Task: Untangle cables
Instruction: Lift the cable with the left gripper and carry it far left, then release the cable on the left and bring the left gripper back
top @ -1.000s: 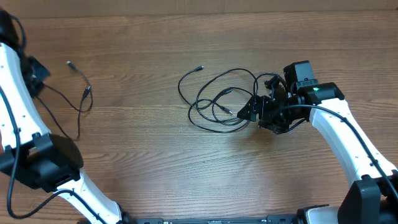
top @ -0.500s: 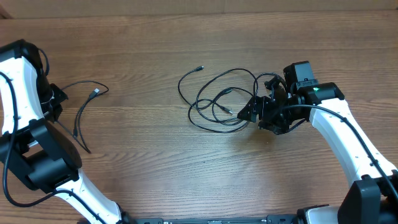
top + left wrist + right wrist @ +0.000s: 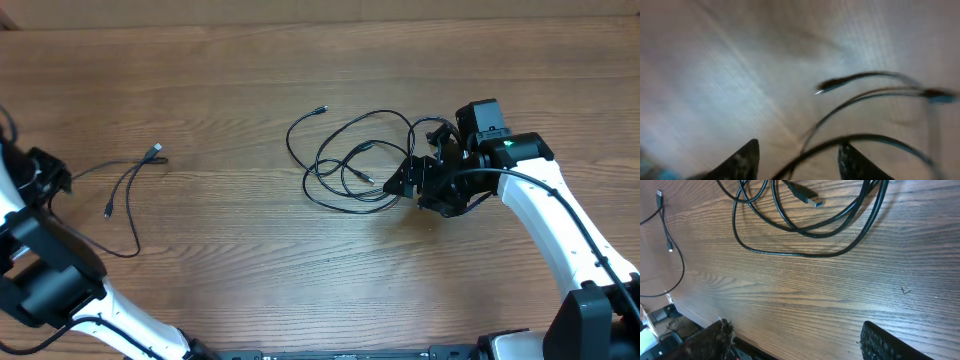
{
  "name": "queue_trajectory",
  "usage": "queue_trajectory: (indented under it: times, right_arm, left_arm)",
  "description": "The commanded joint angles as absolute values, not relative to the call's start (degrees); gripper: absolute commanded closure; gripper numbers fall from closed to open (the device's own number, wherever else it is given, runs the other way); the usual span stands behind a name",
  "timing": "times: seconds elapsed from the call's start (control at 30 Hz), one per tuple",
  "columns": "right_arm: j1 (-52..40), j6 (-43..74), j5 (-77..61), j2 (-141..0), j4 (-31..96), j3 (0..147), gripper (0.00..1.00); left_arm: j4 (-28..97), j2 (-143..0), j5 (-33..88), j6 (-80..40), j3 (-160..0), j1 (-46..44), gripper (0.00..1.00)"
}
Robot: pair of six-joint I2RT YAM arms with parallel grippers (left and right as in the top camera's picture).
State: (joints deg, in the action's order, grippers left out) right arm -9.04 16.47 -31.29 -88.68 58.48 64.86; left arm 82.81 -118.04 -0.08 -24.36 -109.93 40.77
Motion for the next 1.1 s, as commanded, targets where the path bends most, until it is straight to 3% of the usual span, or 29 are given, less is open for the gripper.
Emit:
queue_trajectory:
  times: [0.0, 0.23, 0.63, 0.77, 0.9, 0.93, 1.07]
  right_arm:
    - [-8.97, 15.99, -30.87, -88.86, 58.39, 65.6, 0.19]
    - [-8.97, 15.99, -30.41, -88.86, 58.41, 65.6, 0.19]
    - [-8.97, 16.01, -30.24, -88.86, 58.39, 65.6, 0.19]
    - [-8.97, 15.99, -30.0, -88.86, 58.39, 65.6, 0.19]
    - [-8.97, 15.99, -30.0, -88.86, 58.41, 65.6, 0.19]
    - [-8.97, 15.99, -30.0, -88.86, 58.41, 65.6, 0.19]
    - [-8.97, 15.99, -30.02, -88.86, 58.61, 65.6, 0.19]
  left_arm:
    - [81.17, -117.25, 19.77, -18.63, -113.75, 44.62, 0.45]
    - [80.44, -117.23, 34.79, -13.93, -119.52, 48.34, 0.39]
    - [83.07, -117.21, 53.49, -5.43, -130.96, 44.45, 0.41]
    - [88.27, -117.21, 51.35, 1.98, -130.87, 38.11, 0.47]
    - [92.2, -117.23, 36.84, 3.03, -130.69, 28.51, 0.56]
    - [92.58, -117.23, 33.01, 3.03, -130.34, 24.38, 0.67]
    - [93.25, -117.3, 24.34, 2.74, -128.9, 15.46, 0.74]
